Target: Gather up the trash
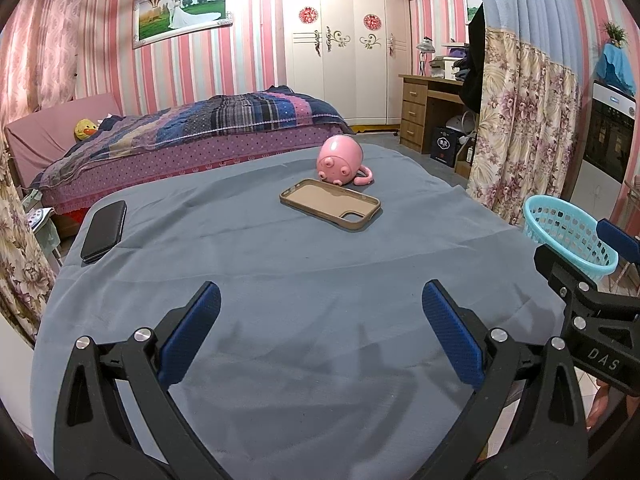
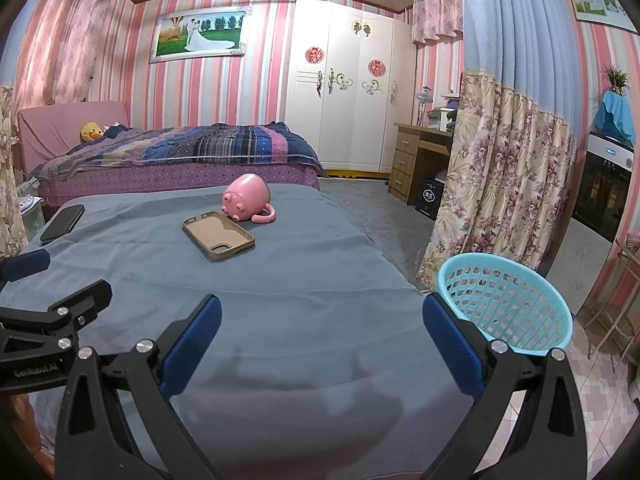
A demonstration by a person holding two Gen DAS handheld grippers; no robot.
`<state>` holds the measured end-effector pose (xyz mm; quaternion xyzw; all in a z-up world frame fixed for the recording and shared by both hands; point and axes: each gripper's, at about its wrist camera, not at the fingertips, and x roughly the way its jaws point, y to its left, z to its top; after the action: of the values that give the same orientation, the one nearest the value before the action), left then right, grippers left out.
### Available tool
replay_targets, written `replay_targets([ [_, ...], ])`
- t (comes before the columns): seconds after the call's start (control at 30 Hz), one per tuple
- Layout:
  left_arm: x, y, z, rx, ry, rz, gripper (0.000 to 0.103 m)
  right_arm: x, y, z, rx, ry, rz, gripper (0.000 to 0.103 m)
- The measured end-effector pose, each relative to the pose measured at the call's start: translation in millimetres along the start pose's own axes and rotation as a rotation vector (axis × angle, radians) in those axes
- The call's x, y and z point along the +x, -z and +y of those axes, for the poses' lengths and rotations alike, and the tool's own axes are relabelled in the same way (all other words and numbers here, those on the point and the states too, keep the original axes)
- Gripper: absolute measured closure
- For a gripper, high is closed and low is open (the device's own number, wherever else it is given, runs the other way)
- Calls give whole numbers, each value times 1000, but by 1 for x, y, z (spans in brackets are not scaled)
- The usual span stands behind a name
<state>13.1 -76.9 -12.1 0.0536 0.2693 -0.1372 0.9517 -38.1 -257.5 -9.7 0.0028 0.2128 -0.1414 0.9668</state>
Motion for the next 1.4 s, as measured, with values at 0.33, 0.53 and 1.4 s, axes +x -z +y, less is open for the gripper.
replay_targets([
  [0.33,2,1,-1,3,1,-1,6,1,-1,-3,0,1,-2,5],
  [0.53,2,1,-1,5,2,-1,6,0,0,-1,-1,2,-3,5],
  [1.4,2,2,-1,7,5,-1,6,0,1,-2,-3,3,-4,5],
])
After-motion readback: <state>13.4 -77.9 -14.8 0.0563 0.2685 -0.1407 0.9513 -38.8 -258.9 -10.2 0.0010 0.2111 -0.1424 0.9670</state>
